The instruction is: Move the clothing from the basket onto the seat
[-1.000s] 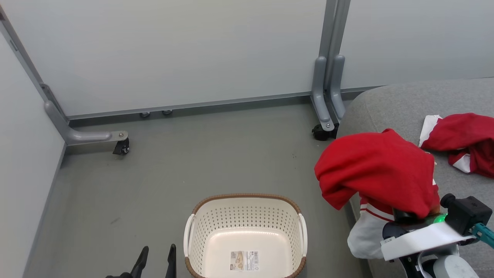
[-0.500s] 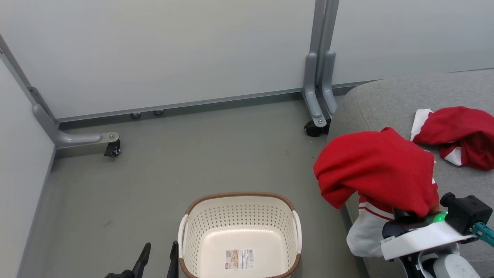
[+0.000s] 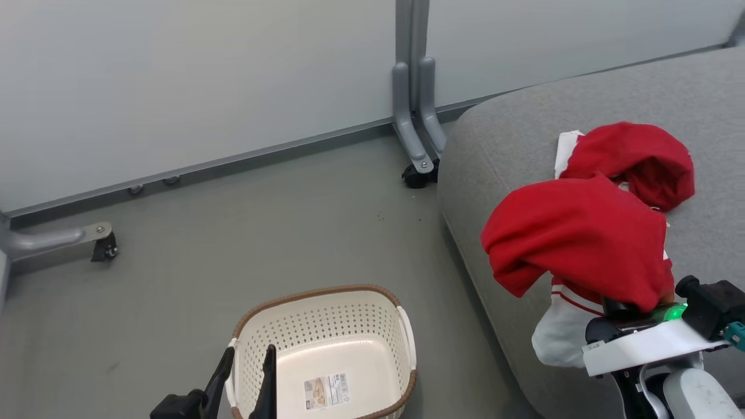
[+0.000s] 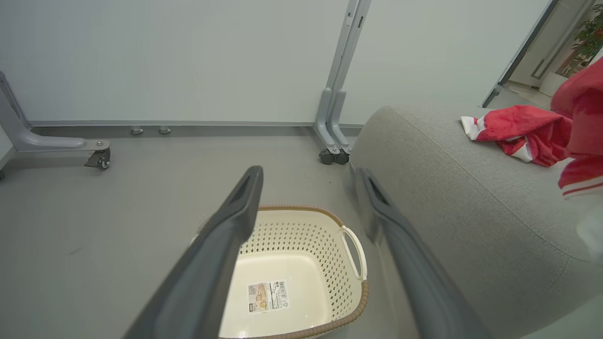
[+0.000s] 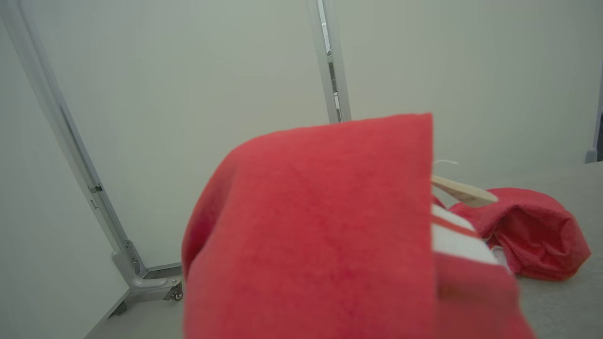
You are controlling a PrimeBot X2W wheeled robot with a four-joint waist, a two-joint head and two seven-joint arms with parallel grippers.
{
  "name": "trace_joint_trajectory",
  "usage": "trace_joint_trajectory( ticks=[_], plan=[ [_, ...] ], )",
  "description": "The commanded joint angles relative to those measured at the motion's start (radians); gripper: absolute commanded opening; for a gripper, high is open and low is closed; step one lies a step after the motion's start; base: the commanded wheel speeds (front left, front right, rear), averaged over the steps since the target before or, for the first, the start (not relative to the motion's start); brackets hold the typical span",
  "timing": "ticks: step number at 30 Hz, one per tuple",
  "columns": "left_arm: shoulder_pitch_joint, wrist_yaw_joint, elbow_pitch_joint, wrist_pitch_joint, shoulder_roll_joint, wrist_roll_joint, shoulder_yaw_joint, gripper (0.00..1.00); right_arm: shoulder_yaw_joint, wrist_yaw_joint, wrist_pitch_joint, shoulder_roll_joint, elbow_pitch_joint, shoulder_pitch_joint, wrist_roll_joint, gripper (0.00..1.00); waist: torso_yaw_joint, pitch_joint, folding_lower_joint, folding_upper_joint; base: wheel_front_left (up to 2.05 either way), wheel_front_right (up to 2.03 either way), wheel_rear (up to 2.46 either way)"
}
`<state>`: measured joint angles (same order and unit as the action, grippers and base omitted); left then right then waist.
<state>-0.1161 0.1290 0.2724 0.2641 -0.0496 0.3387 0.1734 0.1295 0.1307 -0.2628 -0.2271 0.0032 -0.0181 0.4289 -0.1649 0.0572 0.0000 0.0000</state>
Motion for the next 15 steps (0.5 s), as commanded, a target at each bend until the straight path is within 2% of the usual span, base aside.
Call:
trace_joint_trajectory(
  ticks=[1, 10, 15],
  plan=[
    [0.024, 0.002, -0.004, 0.0, -0.002, 0.006, 0.002, 1.0, -0.001, 0.0, -0.003, -0.003, -0.006, -0.018, -0.002, 0.0, -0.086, -0.025, 0.0, 0.0, 0.0, 0.0, 0.0],
    [0.059, 0.002, -0.021, 0.0, -0.003, 0.025, 0.01, 1.0, -0.017, 0.0, -0.003, 0.0, -0.014, -0.036, -0.005, 0.0, -0.248, -0.058, 0.0, 0.0, 0.0, 0.0, 0.0],
    [0.101, 0.002, -0.013, 0.0, -0.003, 0.012, 0.041, 1.0, -0.069, 0.0, -0.003, 0.015, -0.03, -0.022, -0.009, 0.0, -0.292, -0.093, 0.0, 0.0, 0.0, 0.0, 0.0]
  ],
)
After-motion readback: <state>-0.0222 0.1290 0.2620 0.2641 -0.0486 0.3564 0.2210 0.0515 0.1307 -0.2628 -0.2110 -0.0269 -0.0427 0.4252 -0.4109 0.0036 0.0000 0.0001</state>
